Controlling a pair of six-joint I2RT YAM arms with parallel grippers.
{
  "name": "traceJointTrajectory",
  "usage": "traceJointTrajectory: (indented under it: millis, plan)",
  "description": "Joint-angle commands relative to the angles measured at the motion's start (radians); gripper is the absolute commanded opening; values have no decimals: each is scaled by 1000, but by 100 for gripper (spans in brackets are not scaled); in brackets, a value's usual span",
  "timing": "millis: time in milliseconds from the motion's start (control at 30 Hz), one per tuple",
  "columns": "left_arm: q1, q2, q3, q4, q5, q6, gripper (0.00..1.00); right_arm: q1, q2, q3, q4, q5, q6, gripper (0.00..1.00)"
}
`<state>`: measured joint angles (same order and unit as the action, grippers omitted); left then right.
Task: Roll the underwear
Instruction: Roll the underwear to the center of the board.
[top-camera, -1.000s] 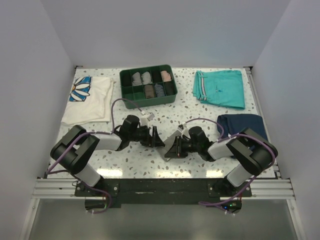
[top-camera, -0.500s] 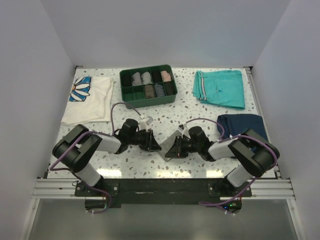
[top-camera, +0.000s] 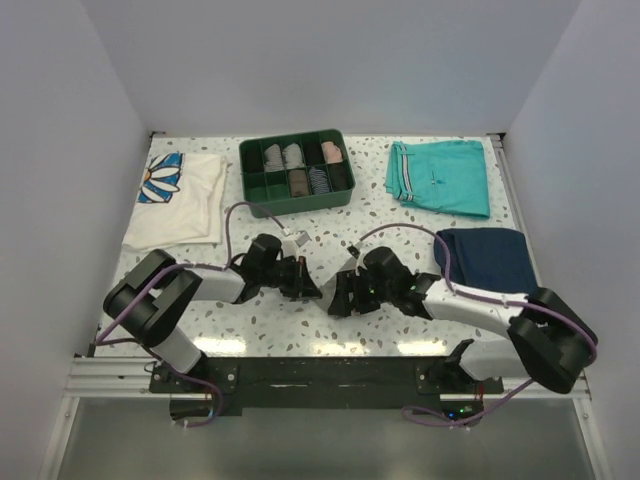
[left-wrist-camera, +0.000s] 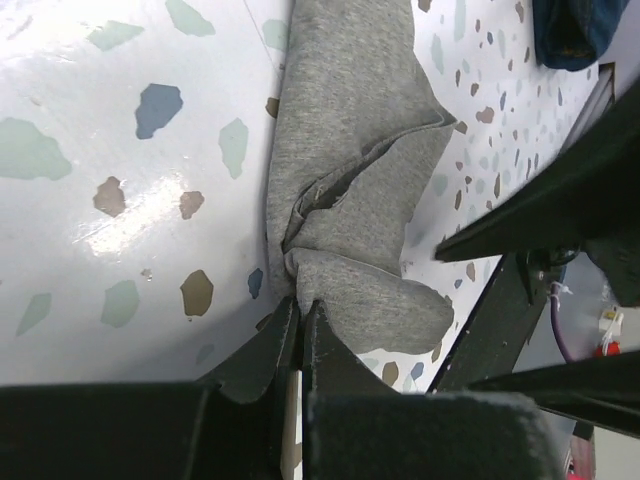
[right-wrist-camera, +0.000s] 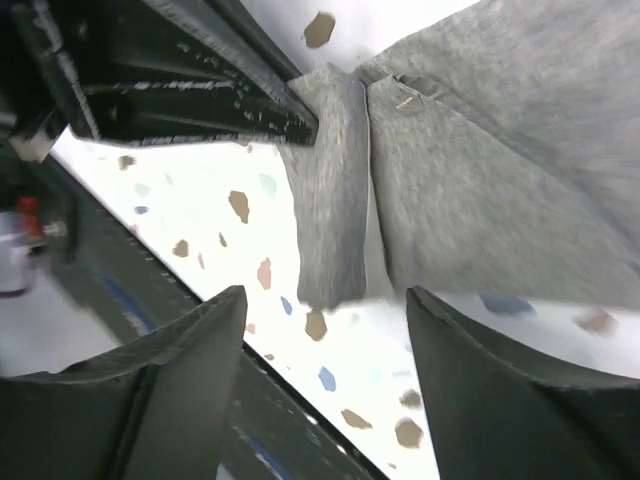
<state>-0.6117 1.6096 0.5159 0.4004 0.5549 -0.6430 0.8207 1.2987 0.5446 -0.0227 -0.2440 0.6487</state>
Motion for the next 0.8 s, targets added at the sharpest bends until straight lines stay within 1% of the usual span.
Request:
traceJointTrajectory:
  millis: [0,33,100,133,233,333,567,767]
  plan:
    - [-6,-51,52,-98,-70,34,0,81,-94,153,-399,352,-165,72]
    - [-6,-50,58,-106,-70,36,0,112,-101,169,-414,403,-199,72]
    - [-8,-45,73,-124,-70,36,0,144,-95,199,-424,439,-228,73]
    - [-11,-43,78,-129,-72,36,0,181,-88,209,-421,463,-254,73]
    - [-13,-37,90,-150,-79,36,0,245,-27,245,-408,503,-282,73]
    - [-13,-34,96,-167,-85,32,0,284,40,261,-369,534,-302,73]
    - [-13,-37,88,-169,-92,22,0,304,114,258,-231,552,-308,73]
    - [-13,-37,87,-167,-90,20,0,313,166,290,-197,540,-327,73]
